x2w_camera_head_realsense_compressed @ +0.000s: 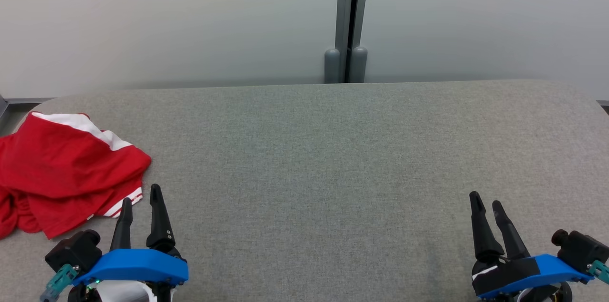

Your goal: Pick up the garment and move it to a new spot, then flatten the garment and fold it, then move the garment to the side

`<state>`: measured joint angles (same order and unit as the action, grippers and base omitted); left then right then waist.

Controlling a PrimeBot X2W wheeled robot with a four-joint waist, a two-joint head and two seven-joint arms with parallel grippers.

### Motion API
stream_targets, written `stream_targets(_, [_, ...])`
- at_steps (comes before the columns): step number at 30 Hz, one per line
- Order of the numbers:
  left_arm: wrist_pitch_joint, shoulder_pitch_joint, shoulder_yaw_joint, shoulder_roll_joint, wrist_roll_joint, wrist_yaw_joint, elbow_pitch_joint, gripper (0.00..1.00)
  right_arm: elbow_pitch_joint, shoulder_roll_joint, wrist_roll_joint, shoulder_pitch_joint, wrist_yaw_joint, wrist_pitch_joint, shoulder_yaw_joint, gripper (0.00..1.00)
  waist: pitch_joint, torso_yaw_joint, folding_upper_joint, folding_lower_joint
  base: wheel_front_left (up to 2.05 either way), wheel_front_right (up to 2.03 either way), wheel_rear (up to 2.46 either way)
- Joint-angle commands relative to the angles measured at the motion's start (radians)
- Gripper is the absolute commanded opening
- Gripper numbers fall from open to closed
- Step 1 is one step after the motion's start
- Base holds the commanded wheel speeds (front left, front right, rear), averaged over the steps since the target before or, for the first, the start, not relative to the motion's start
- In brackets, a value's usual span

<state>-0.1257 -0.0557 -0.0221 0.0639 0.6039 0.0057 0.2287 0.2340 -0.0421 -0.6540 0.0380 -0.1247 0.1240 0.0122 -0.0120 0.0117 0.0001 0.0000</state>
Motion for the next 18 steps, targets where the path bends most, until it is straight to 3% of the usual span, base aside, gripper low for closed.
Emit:
stream_targets(1, [-0.006, -0.005, -0.006, 0.009, -0.018, 0.004, -0.006, 1.00, -0.008, -0.008, 0.019, 0.009, -0.007, 0.008, 0.000, 1.00, 0.000, 0.000, -0.0001, 0.0000, 0.00, 0.00, 0.00])
stream_targets(18, [-0.050, -0.024, -0.014, 0.016, -0.203, 0.013, 0.051, 1.00, 0.028, -0.009, 0.219, 0.028, -0.006, 0.052, -0.011, 1.00, -0.001, 0.006, -0.0001, 0.0000, 0.00, 0.00, 0.00])
